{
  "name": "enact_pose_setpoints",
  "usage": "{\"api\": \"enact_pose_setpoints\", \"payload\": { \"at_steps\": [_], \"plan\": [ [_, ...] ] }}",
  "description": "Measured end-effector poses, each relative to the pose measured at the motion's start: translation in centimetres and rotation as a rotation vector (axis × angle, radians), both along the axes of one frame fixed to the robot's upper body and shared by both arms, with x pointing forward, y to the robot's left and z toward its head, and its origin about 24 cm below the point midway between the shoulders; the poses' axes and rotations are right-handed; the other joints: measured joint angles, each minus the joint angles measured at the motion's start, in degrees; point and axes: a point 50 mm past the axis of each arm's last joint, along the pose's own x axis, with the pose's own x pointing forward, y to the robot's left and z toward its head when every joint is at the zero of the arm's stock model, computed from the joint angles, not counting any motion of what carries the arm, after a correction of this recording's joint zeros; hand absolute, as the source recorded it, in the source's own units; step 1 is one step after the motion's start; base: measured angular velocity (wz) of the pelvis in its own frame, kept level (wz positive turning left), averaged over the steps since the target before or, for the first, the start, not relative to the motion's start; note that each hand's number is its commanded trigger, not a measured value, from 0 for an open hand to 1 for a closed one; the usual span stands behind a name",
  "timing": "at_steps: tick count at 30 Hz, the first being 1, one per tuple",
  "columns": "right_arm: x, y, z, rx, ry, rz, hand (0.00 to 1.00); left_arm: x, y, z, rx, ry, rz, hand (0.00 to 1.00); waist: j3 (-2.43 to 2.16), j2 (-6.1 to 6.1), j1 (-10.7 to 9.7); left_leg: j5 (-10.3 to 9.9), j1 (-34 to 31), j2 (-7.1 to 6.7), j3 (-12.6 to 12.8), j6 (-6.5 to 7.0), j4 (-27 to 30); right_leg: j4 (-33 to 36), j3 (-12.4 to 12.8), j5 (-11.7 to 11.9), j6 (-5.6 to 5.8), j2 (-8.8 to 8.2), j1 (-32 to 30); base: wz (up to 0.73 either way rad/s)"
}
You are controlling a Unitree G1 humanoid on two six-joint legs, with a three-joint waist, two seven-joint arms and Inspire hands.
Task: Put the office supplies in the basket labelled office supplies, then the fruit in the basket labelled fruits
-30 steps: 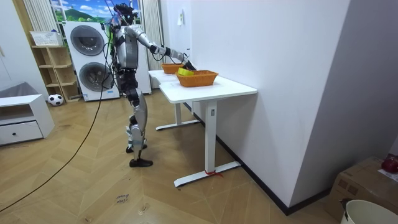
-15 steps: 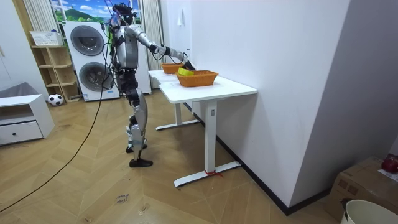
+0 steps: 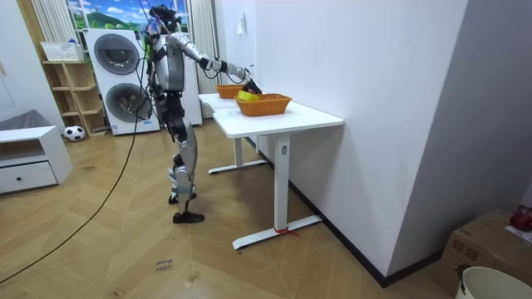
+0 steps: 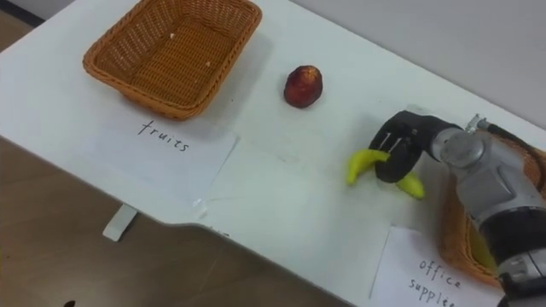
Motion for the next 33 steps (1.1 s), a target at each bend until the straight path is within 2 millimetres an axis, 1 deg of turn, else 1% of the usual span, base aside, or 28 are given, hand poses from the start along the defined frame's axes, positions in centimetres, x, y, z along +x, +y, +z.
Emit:
{"api": "enact_pose_setpoints", "payload": {
  "at_steps": [2,6,8,10,13,15,16,19,23,26,28,29,31,33],
  "plan": [
    [-0.1,0.5,0.3,0.001,0.002,0.035,1.0,0.0,0.0,0.0,-0.007,0.002,-0.001,0.0,0.14,0.22,0.02,0.0,0.2,0.01,0.11,0.0,-0.13,-0.04,0.12,0.0,0.0,0.03,0.06,-0.05],
    [-0.4,1.2,0.5,0.006,0.008,0.084,1.0,0.1,0.2,0.1,-0.009,-0.012,0.01,0.0,0.11,0.3,0.41,0.0,0.85,0.01,0.11,-0.01,-0.78,-0.03,0.14,0.0,0.0,0.06,0.19,-0.06],
    [-0.6,1.8,0.6,0.001,0.01,0.12,1.0,-0.1,0.2,0.0,-0.011,-0.005,0.013,0.0,0.11,0.34,1.11,0.0,1.28,-0.01,0.14,-0.01,-0.91,-0.03,0.83,0.0,0.0,0.12,0.35,-0.08],
    [-0.8,2.1,0.7,-0.011,0.016,0.147,1.0,-0.3,0.2,-0.1,-0.012,0.004,0.017,0.0,0.19,0.46,1.21,0.0,1.77,-0.04,-0.02,-0.01,-1.1,-0.07,1.22,0.0,0.0,0.15,0.84,0.03],
    [-0.8,2.5,0.9,-0.006,0.014,0.165,1.0,-0.4,0.2,-0.1,-0.013,0.007,0.022,0.0,0.11,0.39,1.32,0.05,2.04,-0.1,-0.08,-0.04,-1.52,-0.08,1.75,0.0,0.0,0.16,0.91,0.02],
    [-0.8,2.6,1.0,0.001,0.012,0.169,1.0,-0.7,0.3,-0.2,-0.012,0.01,0.033,0.0,0.03,0.27,1.45,0.06,2.47,-0.1,-0.03,-0.04,-1.65,-0.06,2.86,0.0,0.0,0.22,1.09,0.0],
    [-0.8,2.6,1.0,0.003,0.011,0.169,1.0,-1.2,0.4,-0.2,-0.008,0.018,0.044,0.0,-0.04,0.18,1.41,0.06,2.72,-0.1,-0.04,-0.04,-1.69,-0.05,3.15,-0.01,0.01,0.25,1.32,0.0],
    [-0.7,2.8,1.2,0.032,0.004,0.171,1.0,-1.4,0.5,-0.3,0.006,0.009,0.069,0.0,-0.07,0.13,1.03,0.06,3.78,-0.17,-0.03,-0.04,-1.7,-0.79,3.2,0.0,0.01,0.27,2.77,0.0],
    [-0.5,3.8,2.9,0.04,-0.074,0.222,1.0,-1.7,0.5,-0.3,0.007,0.001,0.094,0.0,-0.06,0.15,0.03,0.06,4.34,-0.07,-0.02,-0.05,-1.7,-0.86,3.15,-0.01,0.02,0.38,3.35,0.0],
    [-0.4,4.5,4.8,0.047,-0.163,0.257,1.0,-2.1,0.5,-0.4,0.018,0.01,0.102,0.0,-0.08,0.18,-1.54,0.05,5.51,-0.1,0.03,-0.05,-1.93,-0.81,3.2,-0.01,0.02,0.35,4.41,0.0],
    [-0.4,4.8,6.0,0.049,-0.216,0.269,1.0,-2.3,0.5,-0.4,0.018,0.015,0.103,0.0,-0.05,0.27,-1.77,0.05,5.87,-0.11,0.28,-0.05,-2.28,-0.8,3.49,-0.01,0.02,0.34,4.5,-0.08],
    [-0.4,5.0,6.5,0.048,-0.246,0.276,1.0,-2.5,0.5,-0.4,0.018,0.017,0.104,0.0,-0.07,0.39,-2.01,0.05,5.96,-0.11,0.38,-0.05,-2.27,-0.8,3.63,0.0,0.02,0.34,4.52,-0.09],
    [-0.4,5.1,7.0,0.049,-0.274,0.278,1.0,-2.4,0.5,-0.4,0.019,0.012,0.102,0.0,-0.36,0.5,-2.29,0.06,6.04,-0.1,0.4,-0.07,-2.25,-0.8,3.73,0.0,0.02,0.37,4.55,-0.03],
    [-0.5,5.2,7.5,0.051,-0.299,0.28,1.0,-2.5,0.5,-0.4,0.019,0.012,0.103,0.0,-0.39,0.85,-2.41,0.08,6.65,-0.1,0.4,-0.09,-2.49,-0.82,3.73,0.0,0.02,0.39,5.05,0.0]
  ]
}}
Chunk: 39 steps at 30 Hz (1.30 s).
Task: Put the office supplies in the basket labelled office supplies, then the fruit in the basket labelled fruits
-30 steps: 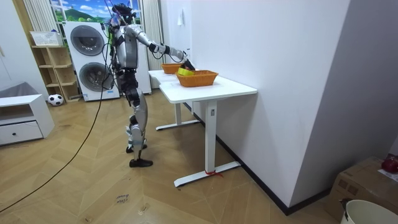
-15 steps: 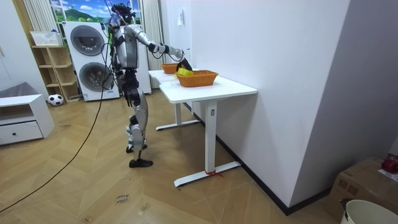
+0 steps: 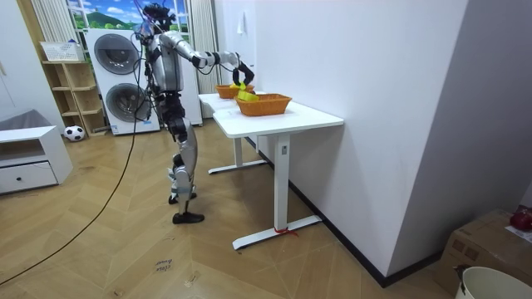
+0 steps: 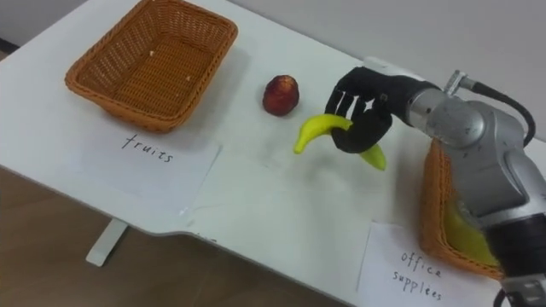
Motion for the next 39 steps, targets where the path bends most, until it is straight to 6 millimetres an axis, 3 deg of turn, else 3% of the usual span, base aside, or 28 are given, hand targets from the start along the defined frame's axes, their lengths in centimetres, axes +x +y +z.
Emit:
{"api": "enact_pose_setpoints", "payload": {
  "at_steps": [2,6,21,24,29,39],
  "plan": [
    [0.0,0.1,0.5,0.002,-0.027,0.0,1.0,-0.3,0.0,0.1,0.008,-0.007,-0.002,0.0,-0.67,0.41,-0.07,0.01,0.41,0.01,0.13,-0.01,-0.18,0.06,-0.05,0.0,0.0,0.0,0.23,-0.02],
    [-0.2,0.6,1.3,-0.027,-0.079,0.013,1.0,-0.4,-0.1,0.2,0.016,-0.013,-0.001,0.0,-0.3,1.27,-0.06,0.0,1.21,0.02,0.15,-0.01,-0.36,0.02,-0.27,0.0,0.0,0.01,0.95,-0.02],
    [-0.7,2.1,3.8,-0.035,-0.281,0.035,1.0,-2.2,-0.9,-0.5,0.016,0.036,0.008,0.0,-0.09,2.17,-0.73,0.07,3.44,-0.04,-0.77,-0.06,-1.8,-0.02,-0.75,-0.17,0.26,0.06,3.25,0.03],
    [-0.7,2.3,4.1,-0.024,-0.331,0.025,1.0,-2.5,-1.0,-0.5,0.016,0.045,0.005,0.0,-0.05,2.28,-0.4,0.07,3.81,-0.04,-0.84,-0.06,-1.97,-0.02,-0.71,-0.17,0.27,0.06,3.59,0.0],
    [-0.6,2.2,4.6,-0.034,-0.431,-0.021,1.0,-2.7,-1.0,-0.6,0.02,0.069,0.001,0.0,-0.08,2.66,1.96,0.07,4.01,-0.05,-0.79,-0.06,-2.14,0.01,-0.75,-0.18,0.29,0.07,3.59,0.0],
    [-0.5,3.3,4.7,0.059,-0.532,-0.057,1.0,-4.2,-1.3,-0.8,0.013,0.105,0.024,0.0,-0.09,2.97,2.7,0.07,4.12,-0.13,-1.73,-0.06,-2.04,0.1,-0.95,-0.37,0.59,0.06,4.19,0.04]
  ]
}}
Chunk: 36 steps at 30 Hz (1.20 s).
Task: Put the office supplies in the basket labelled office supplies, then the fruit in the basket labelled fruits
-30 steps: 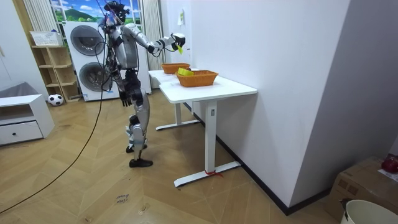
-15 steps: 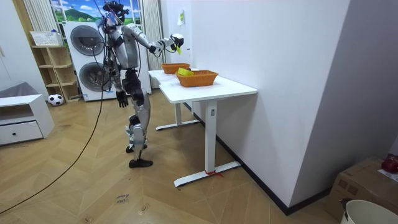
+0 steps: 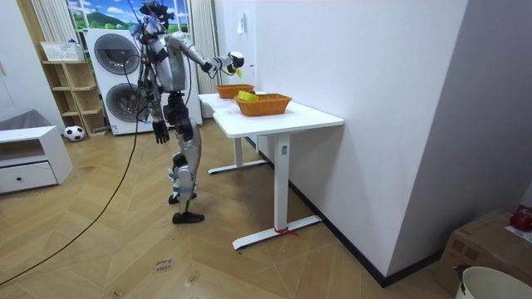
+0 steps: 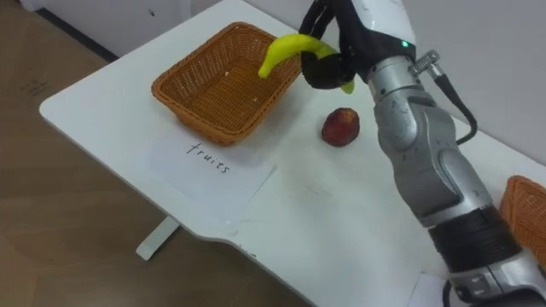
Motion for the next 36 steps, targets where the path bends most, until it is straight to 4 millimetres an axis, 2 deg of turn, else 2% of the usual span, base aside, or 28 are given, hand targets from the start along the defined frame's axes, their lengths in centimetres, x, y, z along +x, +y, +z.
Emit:
{"api": "enact_pose_setpoints", "payload": {
  "at_steps": [4,7,13,18,23,32,33,34,36],
  "plan": [
    [0.2,0.3,-0.3,-0.001,0.018,-0.002,1.0,0.0,-0.1,0.0,-0.014,0.009,0.003,0.0,-0.04,-0.05,2.13,0.01,-0.17,-0.31,-0.31,0.02,0.43,0.03,-0.01,-0.02,0.03,-0.26,0.28,0.1],
    [0.7,0.7,-0.6,-0.015,0.045,0.004,1.0,-0.2,-0.2,-0.1,-0.02,0.022,0.007,0.0,-0.08,-0.12,2.33,0.03,-0.17,-0.82,-1.05,0.04,0.64,-0.01,-0.11,-0.35,0.55,-0.65,0.84,0.17],
    [1.1,0.8,-1.8,-0.004,0.092,-0.013,1.0,-0.4,-0.2,-0.2,-0.034,0.031,0.007,0.0,-0.07,-0.11,3.74,0.18,-0.44,-1.24,-2.26,0.3,0.69,0.02,-0.28,-0.48,0.78,-0.79,1.25,0.11],
    [1.1,0.8,-1.9,-0.004,0.094,-0.019,1.0,-0.9,-0.1,-0.2,-0.043,0.047,0.028,0.0,-0.08,-0.12,5.15,0.22,-0.69,-1.23,-2.4,0.35,0.69,-0.01,-1.73,-0.53,0.83,-0.79,1.11,0.01],
    [1.3,0.3,-2.8,-0.019,0.113,-0.048,1.0,-1.0,0.1,-0.2,-0.045,0.041,0.053,0.0,-0.49,-0.72,6.74,0.26,-0.69,-1.23,-2.54,0.4,0.62,0.0,-2.55,-0.53,0.83,-0.84,1.17,0.01],
    [1.1,1.1,-3.0,-0.059,0.096,-0.016,1.0,-0.3,0.2,0.1,-0.036,0.013,0.019,0.0,-0.47,-1.18,8.18,0.29,-0.75,-1.26,-3.06,0.41,0.35,0.03,-2.8,-0.53,0.83,-0.82,1.16,0.01],
    [1.1,1.1,-3.1,-0.06,0.096,-0.014,0.73,-0.3,0.3,0.1,-0.035,0.012,0.019,0.0,-0.45,-1.28,8.22,0.29,-0.74,-1.26,-3.1,0.42,0.34,0.03,-2.78,-0.53,0.83,-0.82,1.18,0.04],
    [1.1,1.3,-3.2,-0.064,0.099,-0.009,0.65,-0.3,0.3,0.1,-0.033,0.011,0.021,0.0,-0.34,-1.57,8.24,0.3,-0.73,-1.27,-3.22,0.42,0.35,0.03,-2.7,-0.53,0.83,-0.82,1.23,0.05],
    [1.1,1.5,-3.5,-0.071,0.109,-0.002,0.24,-0.3,0.4,0.2,-0.031,0.011,0.022,0.0,-0.14,-2.03,8.25,0.3,-0.73,-1.28,-3.33,0.43,0.4,0.02,-2.72,-0.53,0.83,-0.82,1.26,0.04]
  ]
}}
